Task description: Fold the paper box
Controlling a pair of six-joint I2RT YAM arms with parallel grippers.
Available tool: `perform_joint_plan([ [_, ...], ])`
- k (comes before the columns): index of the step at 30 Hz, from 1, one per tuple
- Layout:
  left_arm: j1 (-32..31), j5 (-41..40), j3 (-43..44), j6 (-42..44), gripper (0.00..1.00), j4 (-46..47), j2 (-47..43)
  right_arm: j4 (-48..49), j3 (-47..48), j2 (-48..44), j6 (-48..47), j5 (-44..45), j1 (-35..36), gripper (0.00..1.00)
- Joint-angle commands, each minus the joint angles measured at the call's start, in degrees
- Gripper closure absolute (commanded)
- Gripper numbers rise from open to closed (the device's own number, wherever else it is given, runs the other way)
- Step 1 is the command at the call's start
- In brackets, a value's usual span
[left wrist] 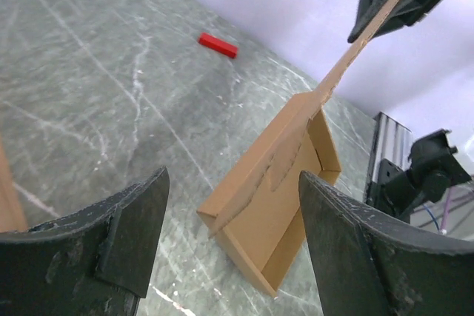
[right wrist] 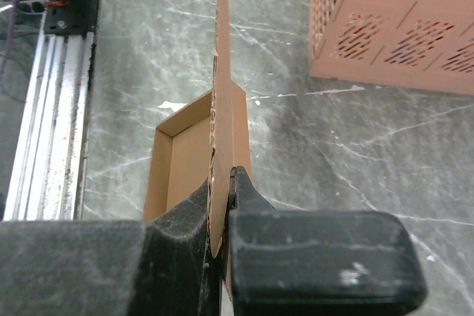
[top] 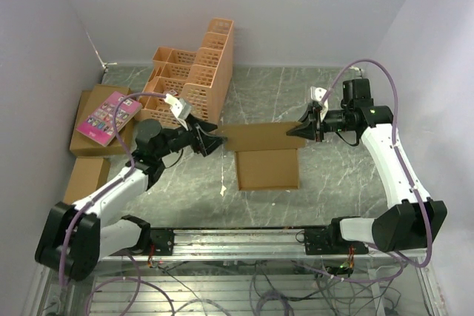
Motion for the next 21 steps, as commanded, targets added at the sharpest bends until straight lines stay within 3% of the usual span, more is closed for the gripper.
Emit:
perform_joint_plan([
  [1,-0.3,9.0,-1.6,-2.4,0.20,21.8,3.9,-7.6,2.2,0.7,-4.3,-2.7,-0.1,1.00],
  [4,-2.8,7.4,-1.3,1.1,0.23,21.0,5.1,-7.1,2.2,0.9,-3.5,-3.3,0.2,1.00],
  [6,-5.4,7.2,0.4,4.3,0.30,17.0,6.0,-6.9,2.2,1.1,-3.1,-3.4,0.3,1.00],
  [9,-7.1,7.0,2.5,7.8,0.47,10.9,6.8,-6.9,2.1,1.3,-3.0,-3.5,0.4,1.00],
  [15,-7.1,6.3,2.2,9.9,0.85,9.0,5.2,-5.2,1.2,0.7,-1.6,-3.4,0.4,1.00],
  [18,-7.1,5.7,2.2,11.2,0.93,8.3,3.4,-3.4,-0.1,-0.1,0.3,-3.2,0.4,1.00],
  [19,-7.2,5.4,2.2,11.6,0.93,7.6,2.8,-2.1,-0.6,-0.6,1.4,-3.0,0.4,0.99],
  [21,-7.2,4.4,2.3,12.6,0.93,5.6,1.5,1.3,-2.3,-1.8,4.1,-2.5,0.3,0.80],
])
